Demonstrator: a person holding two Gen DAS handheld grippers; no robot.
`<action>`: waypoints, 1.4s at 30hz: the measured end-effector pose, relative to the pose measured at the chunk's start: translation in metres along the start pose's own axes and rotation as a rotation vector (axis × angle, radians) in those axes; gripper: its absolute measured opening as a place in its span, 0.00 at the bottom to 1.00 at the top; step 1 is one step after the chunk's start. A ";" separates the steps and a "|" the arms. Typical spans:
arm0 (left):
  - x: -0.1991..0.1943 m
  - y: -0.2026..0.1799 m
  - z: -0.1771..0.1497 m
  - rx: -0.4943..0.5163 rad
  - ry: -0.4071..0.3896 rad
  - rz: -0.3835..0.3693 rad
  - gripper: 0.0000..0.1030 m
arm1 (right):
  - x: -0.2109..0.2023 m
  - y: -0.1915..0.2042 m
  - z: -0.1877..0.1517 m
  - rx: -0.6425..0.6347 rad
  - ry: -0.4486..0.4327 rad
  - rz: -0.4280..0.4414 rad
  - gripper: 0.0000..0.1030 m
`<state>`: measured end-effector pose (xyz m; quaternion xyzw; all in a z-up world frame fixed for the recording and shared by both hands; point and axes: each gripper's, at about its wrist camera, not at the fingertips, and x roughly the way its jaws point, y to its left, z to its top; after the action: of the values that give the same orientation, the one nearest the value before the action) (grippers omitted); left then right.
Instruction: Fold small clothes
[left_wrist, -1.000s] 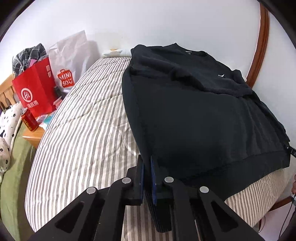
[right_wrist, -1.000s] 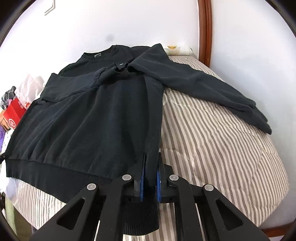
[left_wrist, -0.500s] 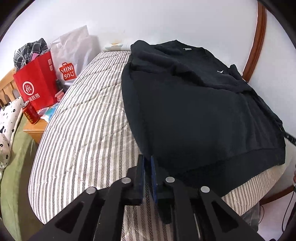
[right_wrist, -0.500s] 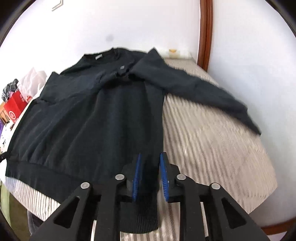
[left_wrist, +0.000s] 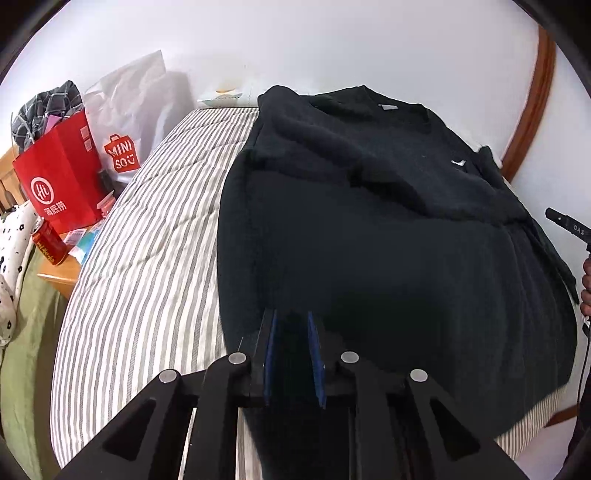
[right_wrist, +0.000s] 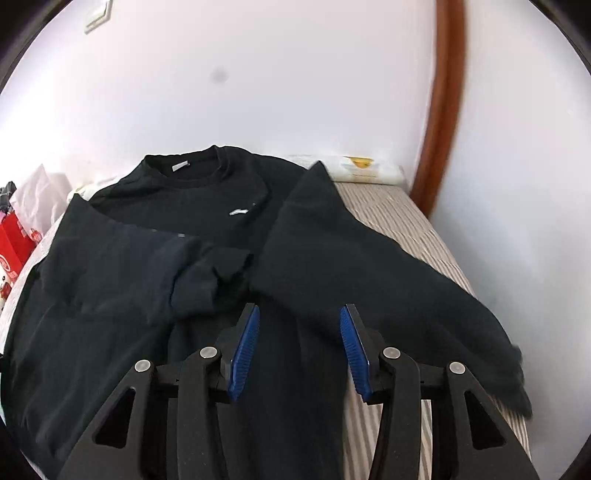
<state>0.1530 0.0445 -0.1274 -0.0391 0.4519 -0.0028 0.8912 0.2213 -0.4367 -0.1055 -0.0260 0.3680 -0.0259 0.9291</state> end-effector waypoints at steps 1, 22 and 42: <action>0.003 0.000 0.004 -0.004 0.002 0.007 0.16 | 0.010 0.004 0.008 -0.009 0.004 0.001 0.44; 0.069 -0.010 0.057 0.010 0.023 0.025 0.42 | 0.151 0.007 0.057 0.001 0.131 -0.042 0.08; 0.052 -0.007 0.044 0.009 0.034 -0.010 0.43 | 0.097 -0.026 0.066 0.014 0.112 -0.147 0.47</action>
<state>0.2198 0.0386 -0.1431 -0.0372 0.4669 -0.0098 0.8835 0.3366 -0.4670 -0.1216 -0.0452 0.4163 -0.0979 0.9028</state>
